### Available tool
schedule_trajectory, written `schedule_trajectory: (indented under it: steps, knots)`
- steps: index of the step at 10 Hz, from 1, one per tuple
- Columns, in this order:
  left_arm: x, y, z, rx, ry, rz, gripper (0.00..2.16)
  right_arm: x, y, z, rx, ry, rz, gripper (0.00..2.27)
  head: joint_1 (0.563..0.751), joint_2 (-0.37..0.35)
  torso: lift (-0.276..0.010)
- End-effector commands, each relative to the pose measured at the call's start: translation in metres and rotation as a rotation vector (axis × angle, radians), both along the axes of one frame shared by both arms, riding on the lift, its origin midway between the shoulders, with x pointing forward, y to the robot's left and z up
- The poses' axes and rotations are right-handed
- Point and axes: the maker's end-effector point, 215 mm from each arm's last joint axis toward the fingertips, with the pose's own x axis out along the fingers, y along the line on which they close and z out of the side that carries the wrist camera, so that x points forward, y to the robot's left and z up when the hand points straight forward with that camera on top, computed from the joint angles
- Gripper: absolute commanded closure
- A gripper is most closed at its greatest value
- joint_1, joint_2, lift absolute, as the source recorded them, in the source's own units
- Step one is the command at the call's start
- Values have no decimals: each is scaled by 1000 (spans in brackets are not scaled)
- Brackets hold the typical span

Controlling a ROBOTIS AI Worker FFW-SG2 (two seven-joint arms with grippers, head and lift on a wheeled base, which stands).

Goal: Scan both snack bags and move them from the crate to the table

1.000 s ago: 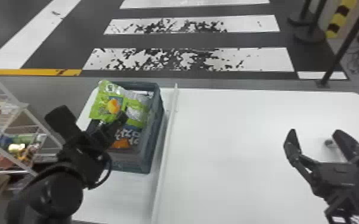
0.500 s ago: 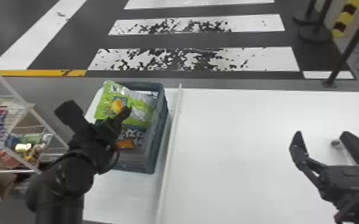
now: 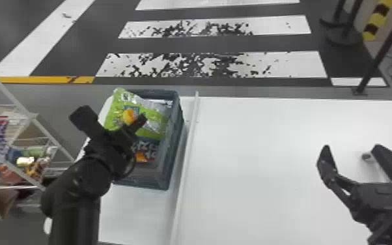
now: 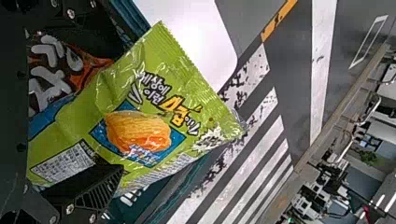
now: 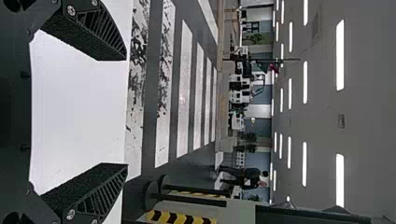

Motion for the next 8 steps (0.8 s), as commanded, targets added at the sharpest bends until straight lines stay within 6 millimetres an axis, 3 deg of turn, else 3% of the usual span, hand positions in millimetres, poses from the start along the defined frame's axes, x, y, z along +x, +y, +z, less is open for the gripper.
schedule_trajectory:
  steps: [1, 2, 3, 6, 8]
  knots:
    - [1, -2, -3, 19, -3, -29, 741, 0, -1, 0, -2, 1, 0, 120, 695, 137, -35]
    - [-2, -6, -3, 18, -16, -62, 1744, 0, -1, 0, -2, 1, 0, 120, 695, 135, -35]
    - [-6, -11, 1, 21, -15, -92, 2054, 0, -1, 0, -2, 0, 0, 120, 695, 127, -35]
    - [-23, -7, 34, 66, -58, -118, 2138, 1, -1, 1, -2, 0, 0, 120, 695, 123, -35]
    - [-35, -7, 74, 77, -120, -127, 2138, 3, -1, 2, -2, -3, 0, 120, 695, 130, -35]
